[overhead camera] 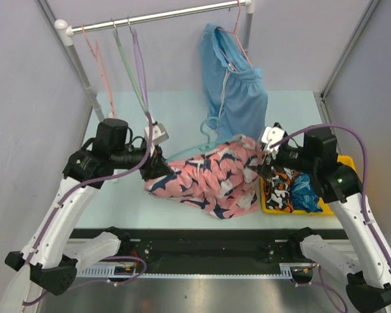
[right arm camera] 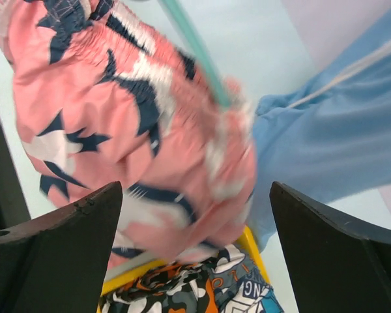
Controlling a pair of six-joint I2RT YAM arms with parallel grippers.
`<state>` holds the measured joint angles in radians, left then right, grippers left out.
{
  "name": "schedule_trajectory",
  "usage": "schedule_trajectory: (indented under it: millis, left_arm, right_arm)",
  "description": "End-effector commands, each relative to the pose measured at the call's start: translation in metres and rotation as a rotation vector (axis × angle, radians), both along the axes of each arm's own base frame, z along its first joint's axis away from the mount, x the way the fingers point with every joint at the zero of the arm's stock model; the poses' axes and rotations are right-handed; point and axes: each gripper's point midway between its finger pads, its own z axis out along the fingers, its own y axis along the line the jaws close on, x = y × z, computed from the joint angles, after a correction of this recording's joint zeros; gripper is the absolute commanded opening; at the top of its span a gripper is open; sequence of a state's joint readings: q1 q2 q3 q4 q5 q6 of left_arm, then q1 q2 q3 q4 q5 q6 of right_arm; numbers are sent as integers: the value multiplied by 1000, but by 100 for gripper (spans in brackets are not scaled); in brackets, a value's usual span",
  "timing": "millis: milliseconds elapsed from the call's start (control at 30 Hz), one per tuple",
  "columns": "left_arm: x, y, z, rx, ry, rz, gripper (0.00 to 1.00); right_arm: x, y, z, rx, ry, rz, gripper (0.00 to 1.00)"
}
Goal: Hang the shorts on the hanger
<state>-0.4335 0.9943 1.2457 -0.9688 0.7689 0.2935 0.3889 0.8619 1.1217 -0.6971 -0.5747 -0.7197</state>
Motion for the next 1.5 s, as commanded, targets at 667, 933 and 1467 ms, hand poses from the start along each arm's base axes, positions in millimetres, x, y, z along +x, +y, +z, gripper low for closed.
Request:
schedule_trajectory:
  millis: [667,933,1467]
  left_arm:
    - [101,43,131,-145,-161,879,0]
    - [136,33,187,-170,-324,992,0]
    - [204,8,237,-152,-525,1208,0]
  right_arm:
    - [64,-3,104,594,267,-286,90]
    - [60,-16,104,575,210,-331,91]
    - [58,-27,101,567,208,-368,92]
